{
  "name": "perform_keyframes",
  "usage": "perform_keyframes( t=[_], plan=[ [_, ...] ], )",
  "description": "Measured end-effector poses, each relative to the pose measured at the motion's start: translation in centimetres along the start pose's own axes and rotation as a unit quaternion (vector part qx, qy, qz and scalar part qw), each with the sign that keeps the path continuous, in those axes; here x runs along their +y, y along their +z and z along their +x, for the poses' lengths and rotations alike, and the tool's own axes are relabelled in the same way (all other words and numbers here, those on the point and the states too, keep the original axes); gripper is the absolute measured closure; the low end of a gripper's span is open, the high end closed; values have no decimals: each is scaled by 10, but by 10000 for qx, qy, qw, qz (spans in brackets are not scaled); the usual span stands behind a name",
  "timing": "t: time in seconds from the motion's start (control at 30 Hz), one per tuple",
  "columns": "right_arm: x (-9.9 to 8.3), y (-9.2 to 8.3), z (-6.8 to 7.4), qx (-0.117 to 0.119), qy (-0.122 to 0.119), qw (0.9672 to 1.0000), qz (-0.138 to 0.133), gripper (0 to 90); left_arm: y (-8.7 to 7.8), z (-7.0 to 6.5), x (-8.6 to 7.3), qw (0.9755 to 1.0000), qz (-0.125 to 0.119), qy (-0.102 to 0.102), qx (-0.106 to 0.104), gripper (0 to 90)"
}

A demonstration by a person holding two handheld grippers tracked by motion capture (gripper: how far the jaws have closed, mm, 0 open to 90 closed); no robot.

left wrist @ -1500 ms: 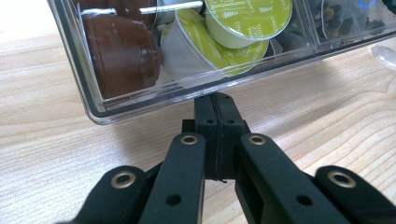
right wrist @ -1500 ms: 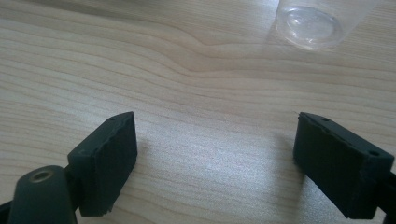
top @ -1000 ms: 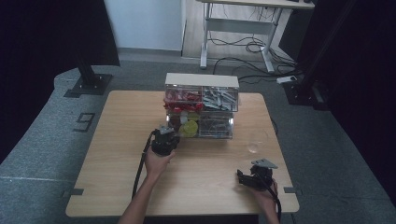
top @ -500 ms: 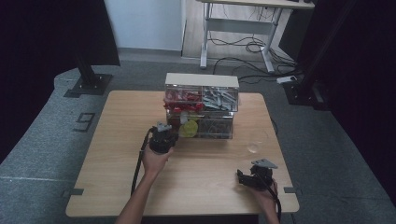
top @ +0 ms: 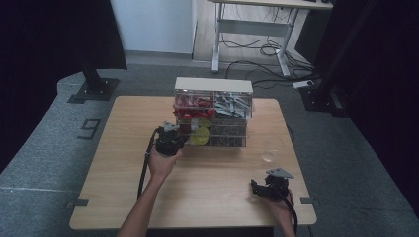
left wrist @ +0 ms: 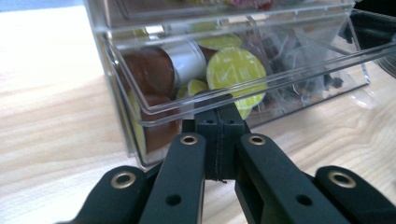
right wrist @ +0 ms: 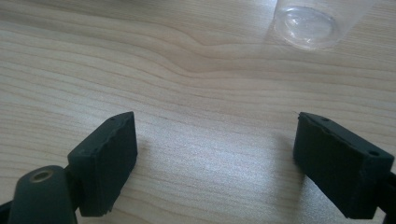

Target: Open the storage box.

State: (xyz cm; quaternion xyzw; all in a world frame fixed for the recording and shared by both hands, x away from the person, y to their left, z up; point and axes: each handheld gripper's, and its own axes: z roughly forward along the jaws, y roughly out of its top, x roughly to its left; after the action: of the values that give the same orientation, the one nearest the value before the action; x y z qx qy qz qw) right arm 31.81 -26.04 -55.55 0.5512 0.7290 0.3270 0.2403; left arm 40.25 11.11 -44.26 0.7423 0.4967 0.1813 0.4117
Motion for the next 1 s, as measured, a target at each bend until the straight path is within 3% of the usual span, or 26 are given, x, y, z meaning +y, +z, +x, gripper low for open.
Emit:
perform_keyframes(
  t=[0.43, 0.67, 1.0],
  plan=[
    [0, 0, 0, -7, 16, 10000, 7, 138, -2, 2, 18, 9999, -69, 41, 80, 900],
    [0, 0, 0, -10, 17, 10000, 5, 138, -5, 1, 35, 9998, -138, 77, 122, 900],
    [0, 0, 0, -17, 14, 10000, -4, 139, -5, -8, 46, 9997, -110, 173, 129, 900]
  ],
)
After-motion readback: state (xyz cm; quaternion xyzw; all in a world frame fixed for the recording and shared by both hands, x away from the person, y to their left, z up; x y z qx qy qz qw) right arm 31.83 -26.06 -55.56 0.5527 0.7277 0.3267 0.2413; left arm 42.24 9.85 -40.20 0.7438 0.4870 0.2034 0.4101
